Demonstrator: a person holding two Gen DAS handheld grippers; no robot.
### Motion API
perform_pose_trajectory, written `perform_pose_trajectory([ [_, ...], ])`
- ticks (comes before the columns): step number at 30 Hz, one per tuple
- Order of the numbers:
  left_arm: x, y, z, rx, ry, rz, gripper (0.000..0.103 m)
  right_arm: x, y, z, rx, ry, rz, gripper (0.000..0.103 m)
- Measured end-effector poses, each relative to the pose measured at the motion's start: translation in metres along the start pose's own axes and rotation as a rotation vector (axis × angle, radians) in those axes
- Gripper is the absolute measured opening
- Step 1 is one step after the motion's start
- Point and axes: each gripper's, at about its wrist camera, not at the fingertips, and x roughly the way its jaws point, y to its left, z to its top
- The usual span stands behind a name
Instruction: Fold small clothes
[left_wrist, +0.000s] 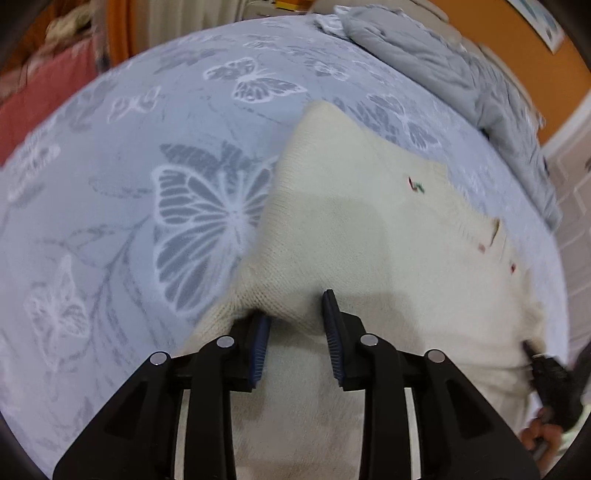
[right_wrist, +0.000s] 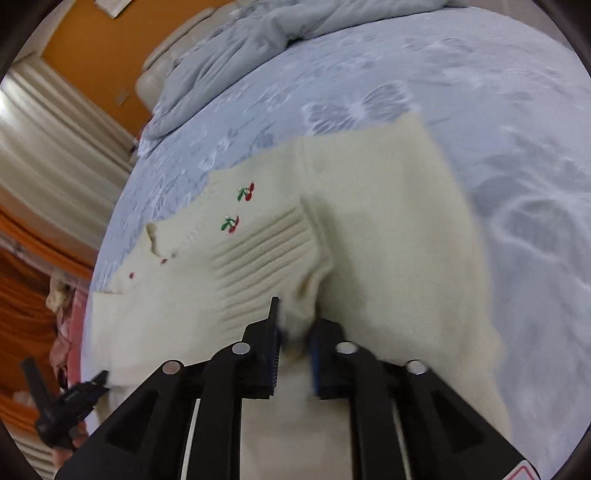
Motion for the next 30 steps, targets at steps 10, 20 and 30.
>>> perform_pose_trajectory([
  [10, -0.062, -0.012, -0.031, 0.192, -0.032, 0.213, 0.033, -0.137, -0.041, -0.106, -0.100, 0.006, -0.204, 0.053],
  [20, -0.115, 0.000, -0.084, 0.274, -0.010, 0.300, 0.034, -0.167, -0.075, -0.208, -0.039, 0.190, -0.230, 0.064],
  [30, -0.129, 0.031, -0.149, 0.298, 0.077, 0.371, 0.034, -0.165, -0.092, -0.236, 0.020, 0.224, -0.249, 0.073],
])
